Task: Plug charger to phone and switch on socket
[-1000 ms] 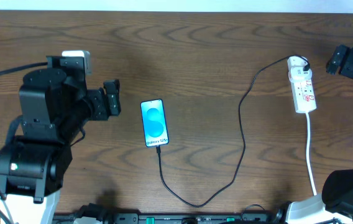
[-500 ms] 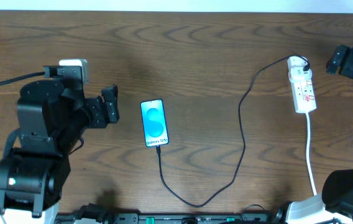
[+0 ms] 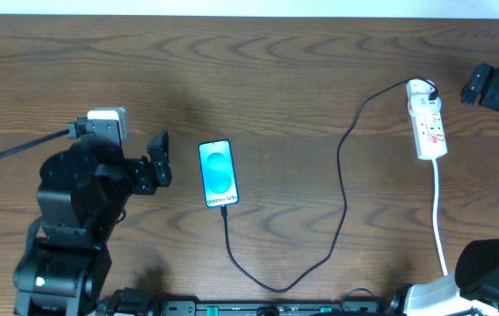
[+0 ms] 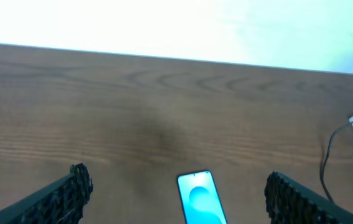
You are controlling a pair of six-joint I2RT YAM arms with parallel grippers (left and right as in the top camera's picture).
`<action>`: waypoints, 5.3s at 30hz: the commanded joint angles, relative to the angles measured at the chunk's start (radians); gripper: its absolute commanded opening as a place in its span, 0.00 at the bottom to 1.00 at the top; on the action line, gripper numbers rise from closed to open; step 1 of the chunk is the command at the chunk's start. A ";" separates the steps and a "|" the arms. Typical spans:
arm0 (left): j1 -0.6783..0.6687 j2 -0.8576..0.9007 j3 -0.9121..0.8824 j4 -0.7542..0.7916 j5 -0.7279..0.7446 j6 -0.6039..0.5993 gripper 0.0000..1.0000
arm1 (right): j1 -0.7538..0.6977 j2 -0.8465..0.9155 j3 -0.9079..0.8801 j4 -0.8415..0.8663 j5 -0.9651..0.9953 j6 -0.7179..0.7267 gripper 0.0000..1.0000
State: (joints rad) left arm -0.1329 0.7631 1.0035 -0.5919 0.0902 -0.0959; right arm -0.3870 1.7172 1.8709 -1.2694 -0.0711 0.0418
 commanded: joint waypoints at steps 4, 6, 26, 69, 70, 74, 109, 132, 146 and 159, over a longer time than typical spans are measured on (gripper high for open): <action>-0.002 -0.075 -0.126 0.123 -0.016 0.017 0.91 | 0.002 -0.010 0.018 -0.003 0.002 0.010 0.99; -0.002 -0.102 -0.168 0.165 -0.016 0.017 0.91 | 0.002 -0.010 0.018 -0.003 0.002 0.010 0.99; -0.002 -0.341 -0.481 0.480 -0.016 0.016 0.91 | 0.002 -0.010 0.018 -0.003 0.002 0.010 0.99; -0.004 -0.761 -0.999 0.767 -0.032 0.017 0.91 | 0.002 -0.010 0.018 -0.003 0.002 0.010 0.99; -0.004 -0.761 -0.999 0.766 -0.034 0.018 0.91 | 0.002 -0.010 0.018 -0.003 0.002 0.010 0.99; -0.003 -0.761 -0.999 0.748 -0.059 0.018 0.91 | 0.002 -0.010 0.018 -0.003 0.002 0.010 0.99; 0.073 -0.761 -1.000 0.517 -0.099 0.170 0.91 | 0.002 -0.010 0.018 -0.003 0.002 0.010 0.99; 0.073 -0.759 -0.999 0.519 -0.099 0.167 0.91 | 0.002 -0.010 0.018 -0.003 0.002 0.010 0.99; 0.073 -0.759 -0.999 0.519 -0.099 0.167 0.91 | 0.002 -0.010 0.018 -0.003 0.002 0.010 0.99; 0.073 -0.759 -0.999 0.519 -0.099 0.167 0.91 | 0.002 -0.010 0.018 -0.003 0.002 0.010 0.99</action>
State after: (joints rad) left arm -0.0662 0.0105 0.0158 -0.0254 0.0193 0.0570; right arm -0.3870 1.7172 1.8709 -1.2713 -0.0711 0.0418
